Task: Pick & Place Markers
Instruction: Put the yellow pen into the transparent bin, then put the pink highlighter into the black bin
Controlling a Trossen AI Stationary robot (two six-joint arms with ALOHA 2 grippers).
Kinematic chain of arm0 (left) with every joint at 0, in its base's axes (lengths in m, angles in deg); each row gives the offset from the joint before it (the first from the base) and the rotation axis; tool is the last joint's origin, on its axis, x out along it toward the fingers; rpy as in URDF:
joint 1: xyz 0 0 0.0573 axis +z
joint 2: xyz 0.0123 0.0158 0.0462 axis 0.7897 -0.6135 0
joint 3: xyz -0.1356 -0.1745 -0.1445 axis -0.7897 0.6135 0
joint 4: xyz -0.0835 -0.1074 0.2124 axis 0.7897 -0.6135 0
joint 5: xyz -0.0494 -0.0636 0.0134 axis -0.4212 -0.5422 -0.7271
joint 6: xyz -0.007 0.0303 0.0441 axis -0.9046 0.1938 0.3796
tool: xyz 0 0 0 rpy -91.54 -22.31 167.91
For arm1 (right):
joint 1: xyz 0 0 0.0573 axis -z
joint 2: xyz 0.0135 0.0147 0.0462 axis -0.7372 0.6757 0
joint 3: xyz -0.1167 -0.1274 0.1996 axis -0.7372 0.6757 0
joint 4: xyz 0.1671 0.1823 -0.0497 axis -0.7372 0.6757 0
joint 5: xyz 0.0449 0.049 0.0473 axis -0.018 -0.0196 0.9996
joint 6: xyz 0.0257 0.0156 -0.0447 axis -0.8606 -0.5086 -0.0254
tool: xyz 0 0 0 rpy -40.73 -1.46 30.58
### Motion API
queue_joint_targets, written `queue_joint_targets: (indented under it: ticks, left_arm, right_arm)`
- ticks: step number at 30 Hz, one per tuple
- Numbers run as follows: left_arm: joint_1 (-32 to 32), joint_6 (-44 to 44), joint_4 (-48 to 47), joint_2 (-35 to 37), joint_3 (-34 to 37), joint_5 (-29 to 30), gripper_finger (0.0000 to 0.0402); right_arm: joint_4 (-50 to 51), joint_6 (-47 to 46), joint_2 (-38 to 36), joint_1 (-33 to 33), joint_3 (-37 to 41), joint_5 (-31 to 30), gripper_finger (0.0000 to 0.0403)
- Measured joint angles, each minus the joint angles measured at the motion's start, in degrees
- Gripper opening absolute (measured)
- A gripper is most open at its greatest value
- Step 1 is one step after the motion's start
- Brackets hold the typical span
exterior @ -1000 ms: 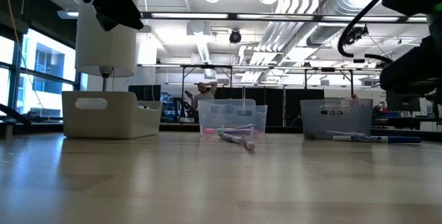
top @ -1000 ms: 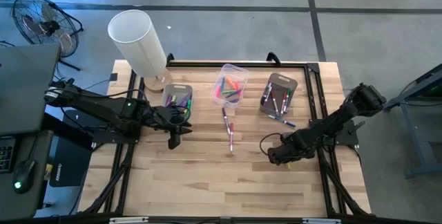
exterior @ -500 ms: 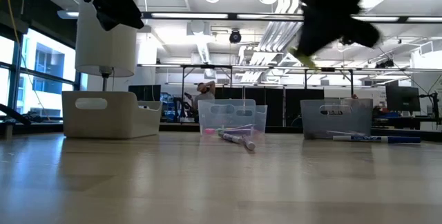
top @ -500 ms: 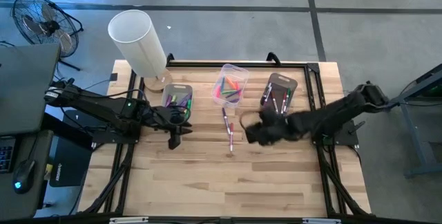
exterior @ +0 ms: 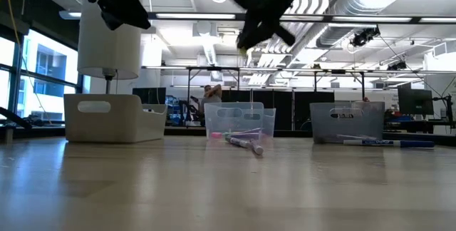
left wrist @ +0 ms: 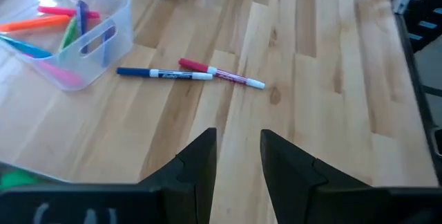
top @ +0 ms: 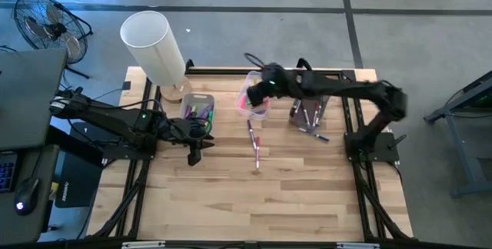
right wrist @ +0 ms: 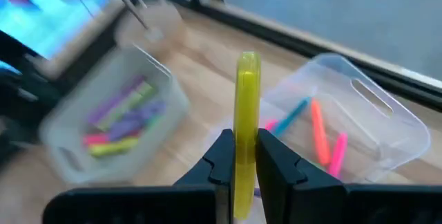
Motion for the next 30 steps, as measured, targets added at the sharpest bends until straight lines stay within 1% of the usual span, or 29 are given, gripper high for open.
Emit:
queue_joint_targets:
  ticks: [4,9,11,14,18,22,27,30]
  left_arm:
    - [0.02,0.01,-1.27,0.36,-0.02,2.19,0.0110]
    - [0.02,-0.89,-4.31,1.83,-0.09,3.81,0.0110]
    - [0.02,-1.74,-5.33,2.53,-0.09,4.57,0.0110]
    - [0.02,-2.18,-6.81,3.47,-0.07,4.93,0.0110]
    - [0.02,-2.40,-7.43,3.56,-0.07,4.59,0.0110]
    - [-0.02,-3.91,-7.82,3.53,-0.07,1.79,0.0111]
    - [-0.02,-6.43,-8.03,0.90,-0.07,2.54,0.0111]
    - [-0.02,-6.45,-8.00,-0.91,-0.07,-1.22,0.0115]
  right_arm:
    - [11.25,0.39,10.40,3.41,-10.00,3.61,0.0028]
    - [22.78,2.24,22.23,5.38,-19.05,6.58,0.0034]
    - [25.54,2.65,25.26,5.61,-21.59,6.75,0.0037]
    - [27.11,2.28,28.04,5.72,-23.34,6.90,0.0045]
    - [27.11,1.42,28.45,5.79,-23.63,6.35,0.0064]
    - [28.46,1.23,27.50,5.79,-23.63,6.49,0.0084]
    - [30.52,1.34,23.58,5.09,-23.52,6.13,0.0107]
    - [30.21,1.41,18.67,3.53,-20.98,5.67,0.0114]
